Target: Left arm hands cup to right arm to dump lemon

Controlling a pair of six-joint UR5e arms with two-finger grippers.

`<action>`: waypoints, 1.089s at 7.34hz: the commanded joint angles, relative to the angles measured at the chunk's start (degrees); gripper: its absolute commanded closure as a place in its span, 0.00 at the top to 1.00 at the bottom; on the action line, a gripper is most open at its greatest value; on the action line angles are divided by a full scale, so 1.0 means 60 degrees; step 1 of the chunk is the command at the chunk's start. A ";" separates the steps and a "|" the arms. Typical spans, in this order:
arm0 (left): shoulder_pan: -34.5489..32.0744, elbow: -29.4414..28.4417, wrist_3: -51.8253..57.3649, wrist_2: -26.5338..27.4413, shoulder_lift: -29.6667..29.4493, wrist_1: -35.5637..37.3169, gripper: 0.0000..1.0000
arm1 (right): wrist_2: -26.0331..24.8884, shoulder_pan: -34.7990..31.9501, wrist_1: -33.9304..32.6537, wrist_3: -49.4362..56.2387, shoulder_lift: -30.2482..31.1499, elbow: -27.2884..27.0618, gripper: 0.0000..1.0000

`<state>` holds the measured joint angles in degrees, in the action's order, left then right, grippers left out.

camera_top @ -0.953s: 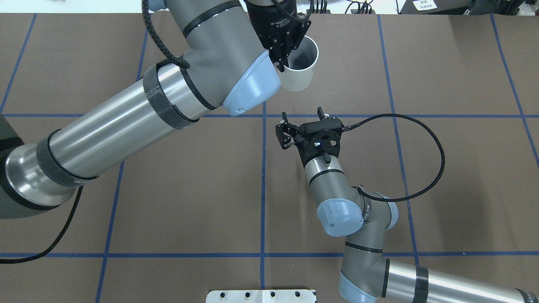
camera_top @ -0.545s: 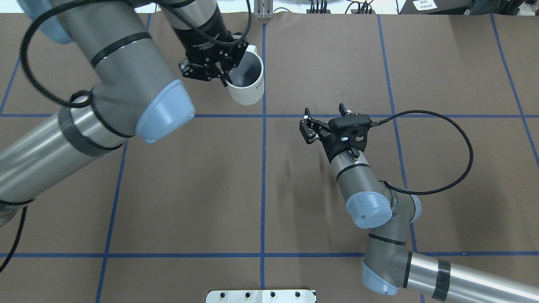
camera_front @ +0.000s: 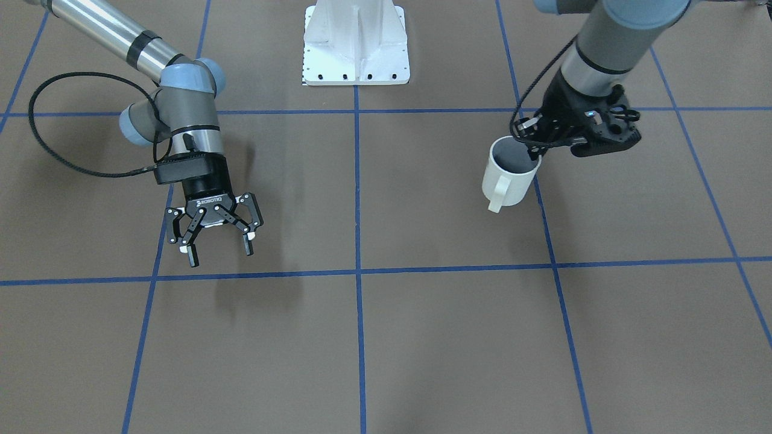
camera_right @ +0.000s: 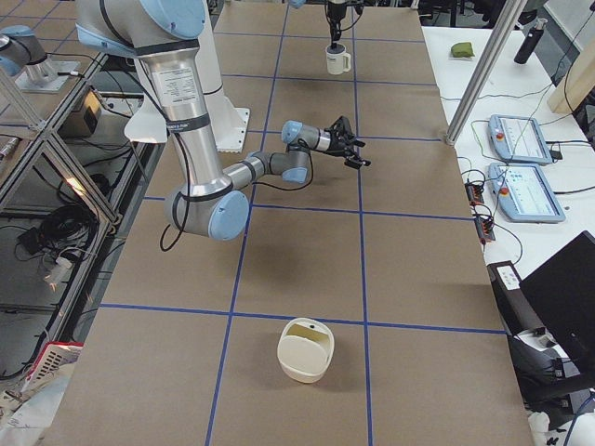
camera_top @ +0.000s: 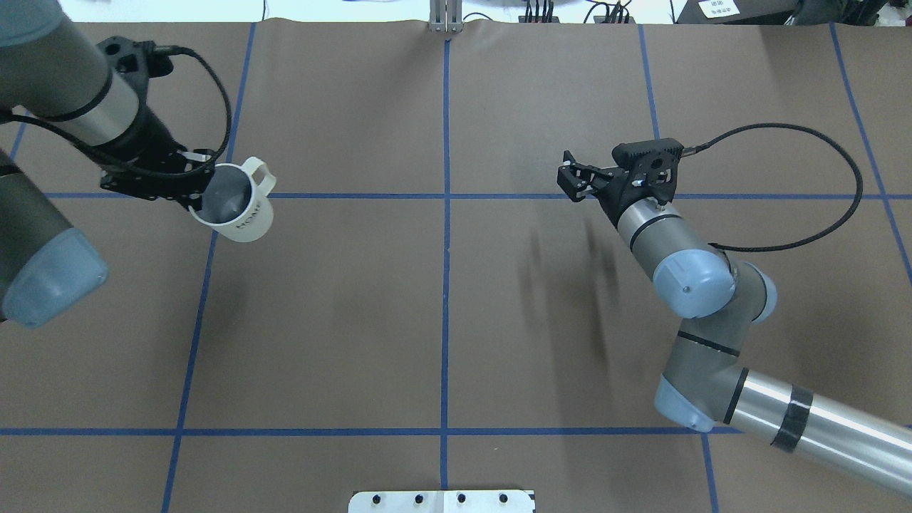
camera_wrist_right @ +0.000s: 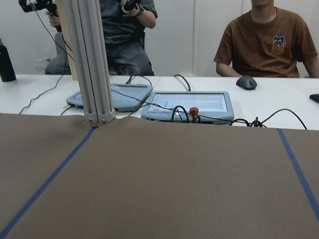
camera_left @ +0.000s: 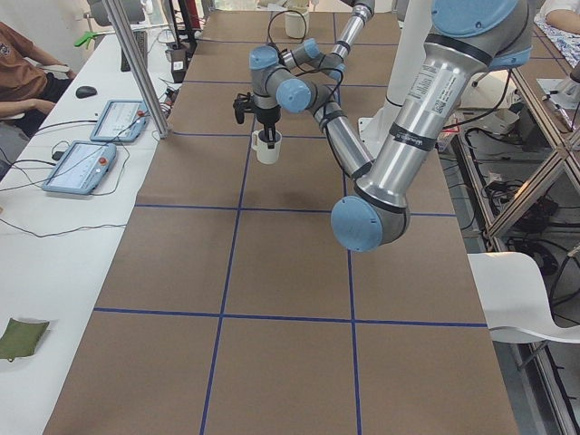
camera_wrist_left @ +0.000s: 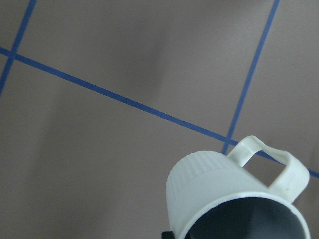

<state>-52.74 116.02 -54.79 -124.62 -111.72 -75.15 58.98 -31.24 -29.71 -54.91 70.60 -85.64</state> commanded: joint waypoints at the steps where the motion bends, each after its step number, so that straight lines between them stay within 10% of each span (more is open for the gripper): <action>1: -0.0583 0.0058 0.1643 -0.0074 0.1856 -0.1441 0.00 | 0.3002 -0.1452 0.0001 0.0055 0.0505 -0.0314 1.00; 5: -0.1479 -0.0440 0.4602 -0.0424 0.3209 -0.1509 0.00 | 0.7331 -0.3754 -0.0657 0.0640 0.1709 -0.1093 1.00; 8: -0.1420 -0.1801 0.5938 -0.0775 0.3694 -0.1568 0.00 | 0.8108 -0.4209 -0.1022 0.0699 0.1724 -0.1152 1.00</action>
<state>-61.23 108.03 -21.72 -127.81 -89.86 -84.75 104.26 -54.59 -34.45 -51.03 80.99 -92.43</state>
